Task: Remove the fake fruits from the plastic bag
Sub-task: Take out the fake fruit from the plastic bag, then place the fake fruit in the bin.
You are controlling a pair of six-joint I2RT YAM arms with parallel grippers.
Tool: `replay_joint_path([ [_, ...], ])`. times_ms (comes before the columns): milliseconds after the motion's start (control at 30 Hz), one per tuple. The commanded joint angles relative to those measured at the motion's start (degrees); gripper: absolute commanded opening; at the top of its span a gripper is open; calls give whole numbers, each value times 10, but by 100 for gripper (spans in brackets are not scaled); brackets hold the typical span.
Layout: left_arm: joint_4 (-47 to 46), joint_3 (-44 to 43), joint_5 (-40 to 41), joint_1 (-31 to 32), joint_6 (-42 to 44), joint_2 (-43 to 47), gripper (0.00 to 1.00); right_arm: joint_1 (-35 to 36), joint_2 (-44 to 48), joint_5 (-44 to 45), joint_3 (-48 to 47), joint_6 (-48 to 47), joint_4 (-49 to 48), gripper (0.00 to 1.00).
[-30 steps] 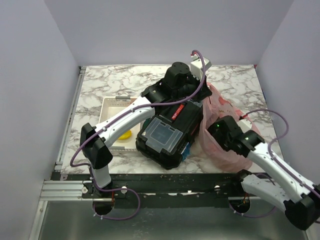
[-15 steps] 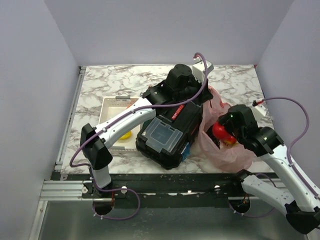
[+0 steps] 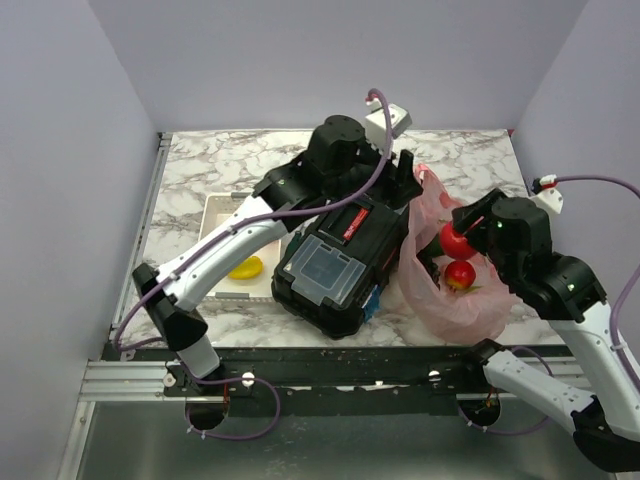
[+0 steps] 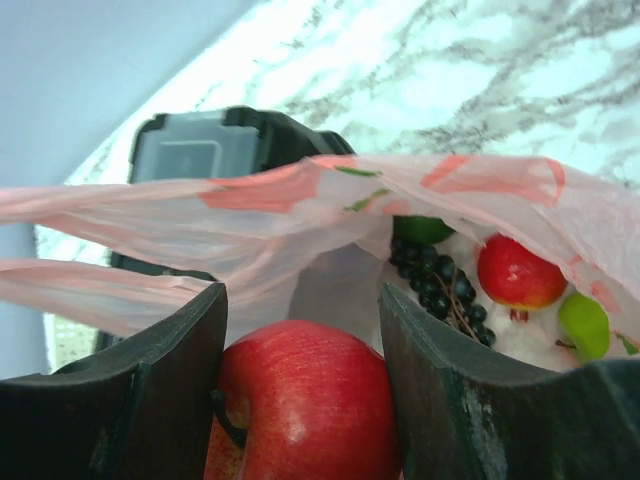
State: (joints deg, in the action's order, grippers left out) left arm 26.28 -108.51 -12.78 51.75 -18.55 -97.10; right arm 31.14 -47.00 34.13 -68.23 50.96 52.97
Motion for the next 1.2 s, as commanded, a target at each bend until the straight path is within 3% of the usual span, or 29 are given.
replay_joint_path([
  [0,17,7,58,-7,15,105,82,2,-10,-14,-70,-58,-31,28],
  [67,17,22,67,-12,18,142,91,1,-32,-17,-108,-76,-38,28],
  [400,6,120,139,-22,54,324,99,1,-188,-102,-304,-179,-128,27],
  [600,-21,219,299,-22,160,436,99,1,-291,-134,-403,-223,-164,27],
  [767,-100,339,453,-22,251,515,99,4,-382,-230,-439,-177,-206,26],
  [1033,-258,487,511,-22,301,642,99,149,-588,-206,-569,-169,-223,26],
  [1167,-356,555,548,-24,316,716,98,199,-672,-202,-589,-157,-243,26],
])
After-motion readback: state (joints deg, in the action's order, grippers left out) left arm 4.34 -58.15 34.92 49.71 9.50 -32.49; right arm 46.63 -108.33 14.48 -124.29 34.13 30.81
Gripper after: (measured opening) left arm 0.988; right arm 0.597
